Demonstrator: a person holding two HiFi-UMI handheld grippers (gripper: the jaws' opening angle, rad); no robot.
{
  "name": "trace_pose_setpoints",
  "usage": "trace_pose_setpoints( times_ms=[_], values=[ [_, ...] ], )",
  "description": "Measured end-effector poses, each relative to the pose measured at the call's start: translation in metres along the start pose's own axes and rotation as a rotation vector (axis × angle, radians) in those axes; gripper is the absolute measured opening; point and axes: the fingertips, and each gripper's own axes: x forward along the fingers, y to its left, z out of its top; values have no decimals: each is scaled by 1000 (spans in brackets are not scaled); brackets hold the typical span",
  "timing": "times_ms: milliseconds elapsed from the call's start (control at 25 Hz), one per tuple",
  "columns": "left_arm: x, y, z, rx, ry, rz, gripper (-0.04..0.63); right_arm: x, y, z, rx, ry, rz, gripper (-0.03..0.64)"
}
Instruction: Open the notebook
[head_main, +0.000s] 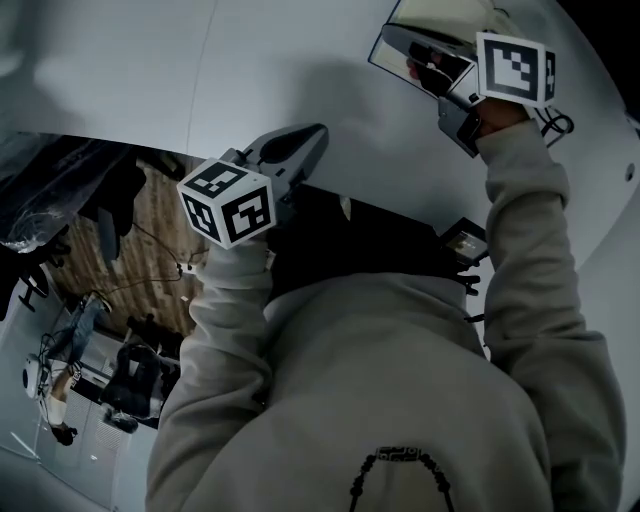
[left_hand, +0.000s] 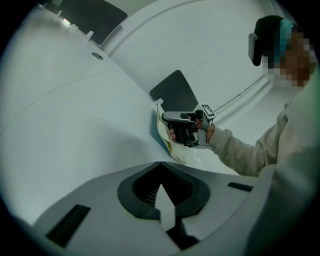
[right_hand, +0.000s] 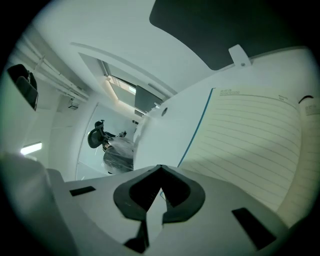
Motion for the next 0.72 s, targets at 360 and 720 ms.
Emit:
trace_pose_setpoints(
  times_ms=[360, 720],
  values=[
    [5, 18, 43, 111, 16, -19, -2, -1, 10, 7, 18, -68, 46, 21],
    [32, -53, 77, 281, 73, -102, -2, -125, 3, 2, 14, -236, -57, 21]
  ],
)
